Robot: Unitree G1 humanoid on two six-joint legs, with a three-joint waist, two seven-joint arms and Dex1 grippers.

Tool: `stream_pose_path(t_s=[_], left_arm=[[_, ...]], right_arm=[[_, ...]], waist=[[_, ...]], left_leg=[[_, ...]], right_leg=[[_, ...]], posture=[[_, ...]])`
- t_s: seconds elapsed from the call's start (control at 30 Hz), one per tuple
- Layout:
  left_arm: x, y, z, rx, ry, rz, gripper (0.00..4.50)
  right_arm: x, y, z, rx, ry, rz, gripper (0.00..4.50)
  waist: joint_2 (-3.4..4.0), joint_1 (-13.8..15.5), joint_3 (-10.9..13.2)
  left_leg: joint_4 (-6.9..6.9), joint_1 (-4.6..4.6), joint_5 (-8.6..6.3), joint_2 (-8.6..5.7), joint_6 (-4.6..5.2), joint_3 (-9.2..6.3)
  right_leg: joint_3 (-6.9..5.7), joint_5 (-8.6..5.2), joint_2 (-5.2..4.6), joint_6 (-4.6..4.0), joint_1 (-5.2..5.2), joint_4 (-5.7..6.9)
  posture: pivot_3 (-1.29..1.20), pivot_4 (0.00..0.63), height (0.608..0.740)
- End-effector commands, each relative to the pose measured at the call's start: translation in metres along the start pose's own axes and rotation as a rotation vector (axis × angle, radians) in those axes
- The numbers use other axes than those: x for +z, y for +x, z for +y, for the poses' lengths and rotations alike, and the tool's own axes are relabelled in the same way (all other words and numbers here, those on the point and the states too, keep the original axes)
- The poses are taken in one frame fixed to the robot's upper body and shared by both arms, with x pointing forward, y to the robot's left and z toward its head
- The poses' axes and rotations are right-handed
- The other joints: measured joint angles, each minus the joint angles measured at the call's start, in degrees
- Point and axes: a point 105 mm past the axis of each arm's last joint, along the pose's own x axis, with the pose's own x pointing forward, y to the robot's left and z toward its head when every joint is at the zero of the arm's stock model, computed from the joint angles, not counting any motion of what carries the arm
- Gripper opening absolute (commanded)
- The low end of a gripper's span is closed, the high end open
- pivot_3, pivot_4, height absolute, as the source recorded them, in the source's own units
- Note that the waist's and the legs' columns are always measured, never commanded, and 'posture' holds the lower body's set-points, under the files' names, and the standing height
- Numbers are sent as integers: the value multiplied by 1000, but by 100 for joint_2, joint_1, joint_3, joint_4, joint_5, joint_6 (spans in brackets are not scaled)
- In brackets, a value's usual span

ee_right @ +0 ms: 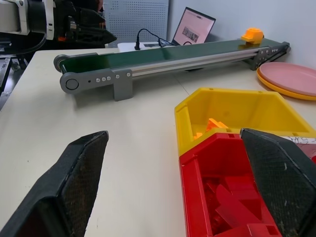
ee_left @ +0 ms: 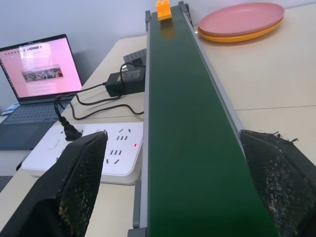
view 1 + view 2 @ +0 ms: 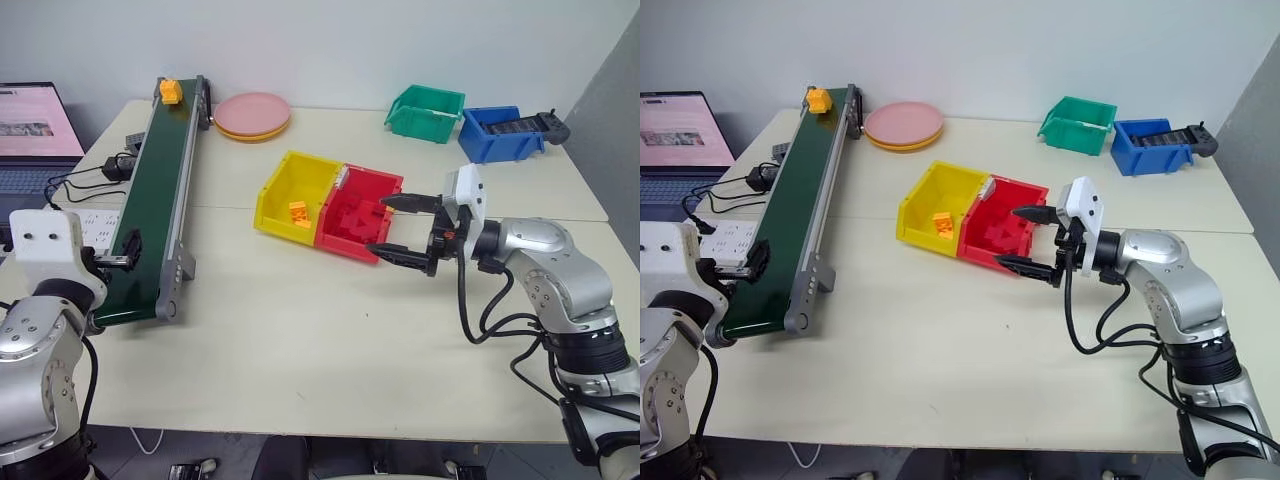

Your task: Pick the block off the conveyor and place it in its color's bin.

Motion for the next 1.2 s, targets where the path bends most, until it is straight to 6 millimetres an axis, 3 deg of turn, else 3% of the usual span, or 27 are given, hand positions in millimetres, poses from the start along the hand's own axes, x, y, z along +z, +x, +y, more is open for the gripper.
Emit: stream_pose_path(t_s=[0.03, 0.37, 0.87, 1.2], left_arm=[[13, -7, 10, 45, 13, -46, 4447], [27, 0, 4, -16, 39, -63, 4447], [14, 12, 10, -7, -32, 68, 4447], [12, 19, -1, -51, -67, 102, 4447]], right_arm=[[13, 2, 0, 18, -53, -34, 4500], [15, 10, -1, 69, -88, -33, 4500], [27, 7, 13, 201, -132, -17, 4500], [27, 3, 17, 244, -137, 77, 4500]], waist=[[0, 0, 0], [0, -8, 0], [0, -11, 0], [0, -9, 0]], left_leg=[[0, 0, 0, 0, 0, 0], [0, 0, 0, 0, 0, -1], [-2, 0, 0, 0, 0, -3], [-1, -1, 0, -2, 0, -3]], right_leg=[[0, 0, 0, 0, 0, 0], [-2, 0, 0, 0, 0, 0], [-6, 0, -1, 0, -2, 1], [-5, 0, -5, 0, -3, 1]], posture=[[0, 150, 740], [0, 150, 740], [0, 150, 740], [0, 150, 740]])
